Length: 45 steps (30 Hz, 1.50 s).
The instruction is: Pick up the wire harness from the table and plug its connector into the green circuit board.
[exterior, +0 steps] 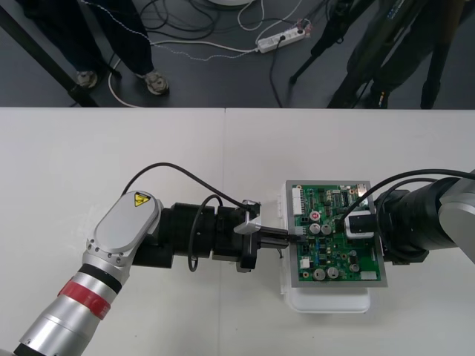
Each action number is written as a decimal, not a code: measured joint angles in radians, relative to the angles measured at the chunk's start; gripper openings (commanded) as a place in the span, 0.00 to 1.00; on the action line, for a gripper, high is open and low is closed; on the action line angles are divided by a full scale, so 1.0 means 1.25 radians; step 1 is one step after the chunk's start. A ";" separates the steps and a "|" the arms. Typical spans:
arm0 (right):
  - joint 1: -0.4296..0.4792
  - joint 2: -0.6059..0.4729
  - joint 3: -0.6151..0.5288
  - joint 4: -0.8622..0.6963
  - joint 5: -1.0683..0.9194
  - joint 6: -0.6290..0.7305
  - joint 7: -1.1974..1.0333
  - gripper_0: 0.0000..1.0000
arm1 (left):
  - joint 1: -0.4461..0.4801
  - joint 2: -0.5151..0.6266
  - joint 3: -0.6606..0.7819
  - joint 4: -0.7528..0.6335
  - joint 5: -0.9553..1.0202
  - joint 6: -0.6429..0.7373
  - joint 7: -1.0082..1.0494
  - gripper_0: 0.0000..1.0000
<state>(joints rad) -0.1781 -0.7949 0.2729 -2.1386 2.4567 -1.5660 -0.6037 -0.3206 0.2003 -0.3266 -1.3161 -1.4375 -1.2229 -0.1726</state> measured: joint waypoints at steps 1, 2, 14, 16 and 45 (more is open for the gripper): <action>0.000 0.000 0.000 0.000 0.000 0.000 0.000 1.00 | 0.000 0.000 0.000 0.000 0.000 0.001 0.000 1.00; 0.000 0.000 0.000 0.000 0.000 0.000 0.000 1.00 | 0.000 0.000 0.000 0.000 0.000 0.001 0.000 1.00; 0.000 0.000 -0.027 0.014 -0.009 0.000 0.017 1.00 | 0.000 0.060 0.000 0.000 0.097 0.005 0.000 1.00; 0.000 -0.001 -0.038 0.023 -0.022 0.000 0.040 1.00 | 0.000 0.082 0.000 0.000 0.116 0.005 0.000 1.00; -0.001 -0.057 -0.279 0.137 -0.326 0.000 0.251 1.00 | 0.000 0.335 0.097 -0.008 0.222 -0.039 0.000 1.00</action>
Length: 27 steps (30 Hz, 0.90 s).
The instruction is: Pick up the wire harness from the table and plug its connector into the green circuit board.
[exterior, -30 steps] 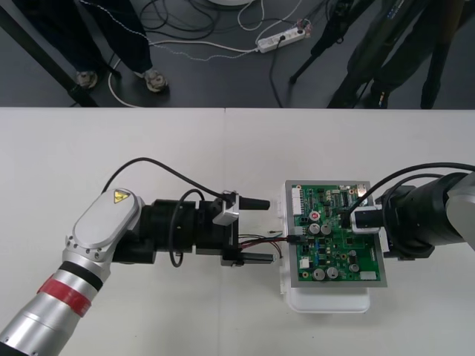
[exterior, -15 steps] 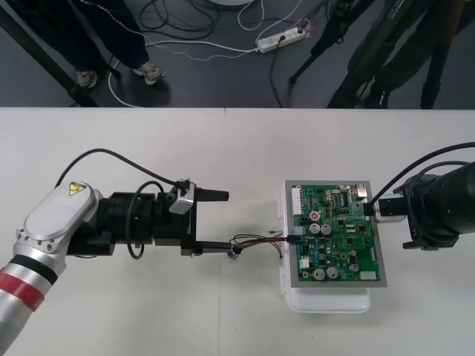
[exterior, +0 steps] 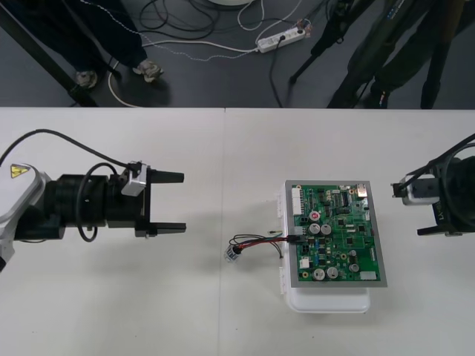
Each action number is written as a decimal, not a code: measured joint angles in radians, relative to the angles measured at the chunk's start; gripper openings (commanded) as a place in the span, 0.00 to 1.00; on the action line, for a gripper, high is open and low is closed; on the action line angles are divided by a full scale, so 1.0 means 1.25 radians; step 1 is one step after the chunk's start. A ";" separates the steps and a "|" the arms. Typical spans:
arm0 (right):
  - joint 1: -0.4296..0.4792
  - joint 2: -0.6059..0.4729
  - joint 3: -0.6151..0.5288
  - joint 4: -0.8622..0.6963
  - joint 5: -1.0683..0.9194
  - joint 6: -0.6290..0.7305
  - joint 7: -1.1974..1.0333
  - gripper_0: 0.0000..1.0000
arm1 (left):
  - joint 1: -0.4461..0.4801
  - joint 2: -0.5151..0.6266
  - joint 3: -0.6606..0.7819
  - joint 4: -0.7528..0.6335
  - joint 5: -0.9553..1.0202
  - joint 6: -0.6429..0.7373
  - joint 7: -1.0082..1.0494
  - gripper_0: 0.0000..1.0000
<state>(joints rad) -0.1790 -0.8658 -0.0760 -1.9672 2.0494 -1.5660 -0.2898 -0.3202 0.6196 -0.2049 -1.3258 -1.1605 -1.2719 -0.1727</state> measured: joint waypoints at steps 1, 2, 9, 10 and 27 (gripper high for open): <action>0.000 0.000 -0.009 0.004 -0.021 0.000 0.000 1.00 | 0.000 0.013 0.000 -0.005 0.003 -0.002 0.000 1.00; 0.000 0.000 -0.019 0.007 -0.042 0.000 0.000 1.00 | 0.000 0.027 0.000 -0.012 0.006 -0.003 0.000 1.00; -0.001 0.000 -0.075 0.037 -0.220 0.000 0.000 1.00 | 0.000 0.117 0.000 -0.077 0.035 -0.011 0.001 1.00; -0.001 0.000 -0.077 0.046 -0.245 0.000 0.000 1.00 | 0.000 0.129 0.000 -0.086 0.040 -0.013 0.002 1.00; -0.002 0.000 -0.086 0.072 -0.529 0.000 0.000 1.00 | 0.000 0.317 0.002 -0.190 0.130 -0.028 0.040 1.00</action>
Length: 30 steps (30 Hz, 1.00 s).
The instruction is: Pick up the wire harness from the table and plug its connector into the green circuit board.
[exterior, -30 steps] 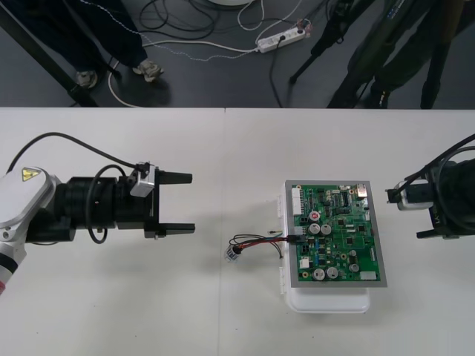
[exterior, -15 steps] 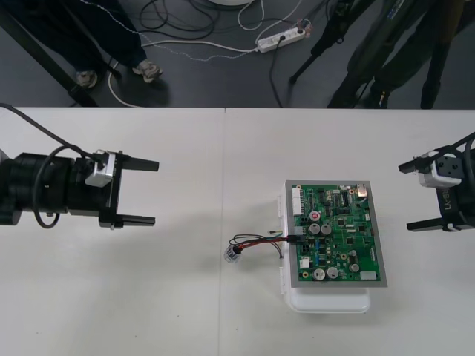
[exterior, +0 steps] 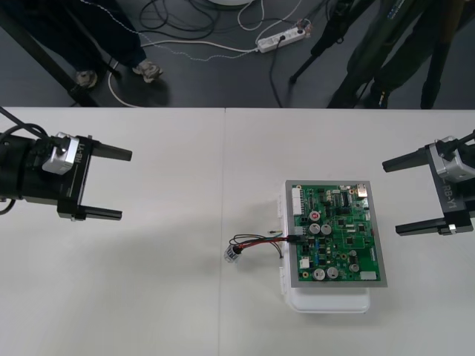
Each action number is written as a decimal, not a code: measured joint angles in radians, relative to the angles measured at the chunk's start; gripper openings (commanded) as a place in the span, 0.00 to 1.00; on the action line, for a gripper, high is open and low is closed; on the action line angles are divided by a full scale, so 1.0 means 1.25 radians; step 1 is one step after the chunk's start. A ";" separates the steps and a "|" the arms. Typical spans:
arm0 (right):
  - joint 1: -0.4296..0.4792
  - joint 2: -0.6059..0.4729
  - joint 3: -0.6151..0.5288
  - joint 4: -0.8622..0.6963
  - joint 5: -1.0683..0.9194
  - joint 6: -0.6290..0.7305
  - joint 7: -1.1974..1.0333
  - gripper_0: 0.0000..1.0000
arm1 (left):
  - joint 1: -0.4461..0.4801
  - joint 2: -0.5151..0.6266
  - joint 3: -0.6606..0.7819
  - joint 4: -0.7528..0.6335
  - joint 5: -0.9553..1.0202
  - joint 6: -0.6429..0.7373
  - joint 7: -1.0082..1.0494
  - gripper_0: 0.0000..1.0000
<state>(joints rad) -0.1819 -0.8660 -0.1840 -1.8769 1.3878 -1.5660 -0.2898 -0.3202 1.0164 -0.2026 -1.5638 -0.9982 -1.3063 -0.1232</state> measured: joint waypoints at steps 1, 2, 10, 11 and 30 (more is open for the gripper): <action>0.000 0.000 -0.003 -0.004 -0.002 0.000 0.000 1.00 | 0.000 0.010 0.002 -0.007 0.002 0.000 0.000 1.00; 0.000 0.000 -0.007 -0.009 -0.002 0.000 0.000 1.00 | 0.000 0.019 0.004 -0.012 0.005 0.000 0.000 1.00; 0.000 -0.002 -0.025 -0.080 -0.002 0.000 -0.035 1.00 | 0.000 0.064 0.010 -0.049 0.024 0.000 0.020 1.00; 0.000 -0.002 -0.025 -0.089 -0.002 0.000 -0.049 1.00 | 0.000 0.068 0.010 -0.053 0.024 0.000 0.026 1.00; 0.033 -0.006 -0.023 -0.218 0.114 0.000 -0.122 1.00 | 0.000 0.083 0.011 -0.098 0.016 -0.009 0.051 1.00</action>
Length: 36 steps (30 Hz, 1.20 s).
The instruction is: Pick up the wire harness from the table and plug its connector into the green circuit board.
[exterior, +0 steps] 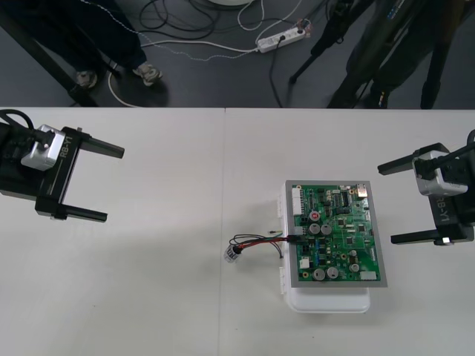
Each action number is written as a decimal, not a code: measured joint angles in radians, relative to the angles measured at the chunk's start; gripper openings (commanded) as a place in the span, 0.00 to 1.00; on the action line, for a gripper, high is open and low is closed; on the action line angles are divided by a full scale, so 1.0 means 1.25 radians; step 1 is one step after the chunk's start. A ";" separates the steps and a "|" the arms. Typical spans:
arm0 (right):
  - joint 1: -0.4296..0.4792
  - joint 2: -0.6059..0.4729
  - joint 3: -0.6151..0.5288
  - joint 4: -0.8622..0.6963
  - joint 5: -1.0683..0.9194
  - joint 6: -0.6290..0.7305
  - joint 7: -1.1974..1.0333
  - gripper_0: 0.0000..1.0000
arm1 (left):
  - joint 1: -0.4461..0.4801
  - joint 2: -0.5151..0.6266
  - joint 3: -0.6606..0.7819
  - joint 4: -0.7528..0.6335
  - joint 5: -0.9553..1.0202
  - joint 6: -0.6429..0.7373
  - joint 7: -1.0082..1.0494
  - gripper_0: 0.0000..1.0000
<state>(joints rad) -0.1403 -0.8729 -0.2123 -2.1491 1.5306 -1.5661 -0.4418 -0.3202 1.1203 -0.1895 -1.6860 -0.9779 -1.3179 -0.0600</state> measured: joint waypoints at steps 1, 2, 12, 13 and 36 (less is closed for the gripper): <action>0.003 0.000 0.002 0.000 0.001 0.000 0.000 1.00 | 0.000 0.000 0.000 -0.005 -0.001 0.000 0.000 1.00; 0.007 0.000 0.004 0.000 0.002 0.000 0.000 1.00 | 0.000 0.000 0.000 -0.009 -0.003 0.000 0.000 1.00; 0.034 0.010 0.010 0.002 0.002 0.000 0.000 1.00 | 0.000 0.000 0.000 -0.047 -0.043 0.000 0.033 1.00; 0.036 0.014 0.010 0.003 0.002 0.000 0.000 1.00 | 0.000 0.000 0.000 -0.051 -0.049 0.000 0.038 1.00; 0.046 0.062 0.010 0.037 0.003 0.000 0.072 1.00 | 0.000 -0.024 0.000 -0.060 -0.091 -0.012 0.066 1.00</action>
<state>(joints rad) -0.0829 -0.7959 -0.2003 -2.1031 1.5340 -1.5661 -0.3522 -0.3202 1.0900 -0.1895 -1.7609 -1.0918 -1.3334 0.0230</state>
